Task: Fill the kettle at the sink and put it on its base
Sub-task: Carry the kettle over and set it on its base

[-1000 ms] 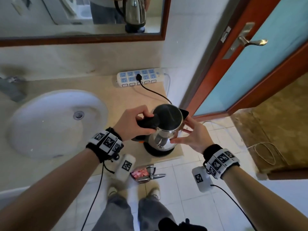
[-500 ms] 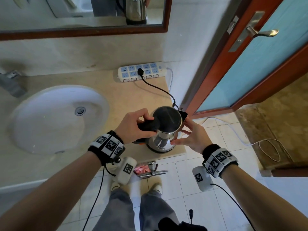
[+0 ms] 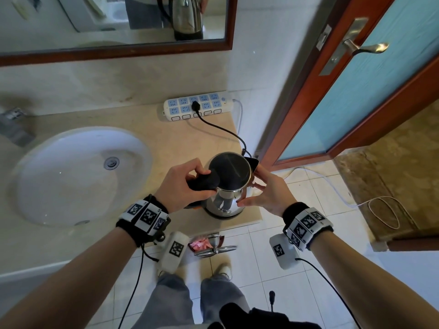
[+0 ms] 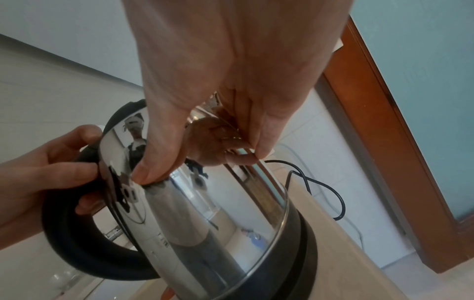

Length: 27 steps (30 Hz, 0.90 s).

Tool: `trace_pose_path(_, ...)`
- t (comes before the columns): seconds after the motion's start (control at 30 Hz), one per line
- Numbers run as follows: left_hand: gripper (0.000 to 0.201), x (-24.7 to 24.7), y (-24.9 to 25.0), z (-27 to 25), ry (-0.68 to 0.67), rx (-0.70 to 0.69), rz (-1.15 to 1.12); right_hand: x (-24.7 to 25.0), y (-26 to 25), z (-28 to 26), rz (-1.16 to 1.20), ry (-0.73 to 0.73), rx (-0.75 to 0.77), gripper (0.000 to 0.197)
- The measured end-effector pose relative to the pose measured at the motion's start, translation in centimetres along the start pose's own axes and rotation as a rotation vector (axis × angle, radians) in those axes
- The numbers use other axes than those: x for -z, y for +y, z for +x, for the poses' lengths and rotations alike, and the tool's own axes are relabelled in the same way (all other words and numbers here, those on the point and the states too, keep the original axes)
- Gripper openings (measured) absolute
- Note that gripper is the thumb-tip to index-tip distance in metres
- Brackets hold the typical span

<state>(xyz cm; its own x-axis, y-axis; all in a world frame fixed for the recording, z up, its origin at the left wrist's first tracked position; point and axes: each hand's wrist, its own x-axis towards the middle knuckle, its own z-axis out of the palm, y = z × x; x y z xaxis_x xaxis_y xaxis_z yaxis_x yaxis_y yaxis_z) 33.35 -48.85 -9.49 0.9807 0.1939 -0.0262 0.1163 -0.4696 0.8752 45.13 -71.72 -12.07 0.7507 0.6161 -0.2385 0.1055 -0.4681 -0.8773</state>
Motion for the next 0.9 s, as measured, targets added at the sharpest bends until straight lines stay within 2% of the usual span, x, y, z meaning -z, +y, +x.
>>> trace_pose_path(0.23, 0.041, 0.0, -0.6, 0.1, -0.018, 0.026, -0.036, -0.1, 0.3, 0.6, -0.015, -0.021, -0.013, 0.104)
trace_pose_path(0.47, 0.041, -0.2, -0.8, 0.2, -0.026, -0.016, 0.003, 0.0, 0.4, 0.2, -0.013, -0.043, -0.031, 0.107)
trace_pose_path(0.6, 0.04, -0.6, -1.2, -0.3, -0.018, -0.054, 0.04, -0.1, 0.1, -0.3, -0.094, -0.049, -0.067, 0.105)
trace_pose_path(0.67, 0.045, -0.5, -1.5, -0.5, -0.028, -0.061, 0.081, -0.2, 0.0, -0.9, -0.207, -0.034, -0.099, 0.087)
trace_pose_path(0.77, 0.055, 0.1, -1.5, -0.8, -0.067, -0.06, 0.155, -1.0, -0.7, -3.0, -0.536, 0.03, -0.17, 0.045)
trace_pose_path(0.83, 0.062, 0.8, -1.4, -0.8, -0.105, -0.067, 0.209, -2.7, -0.8, -4.7, -0.776, -0.009, -0.143, 0.038)
trace_pose_path(0.9, 0.07, 1.6, -1.6, -0.8, -0.155, -0.081, 0.266, -5.4, -0.8, -6.0, -0.893, -0.135, -0.018, 0.031)
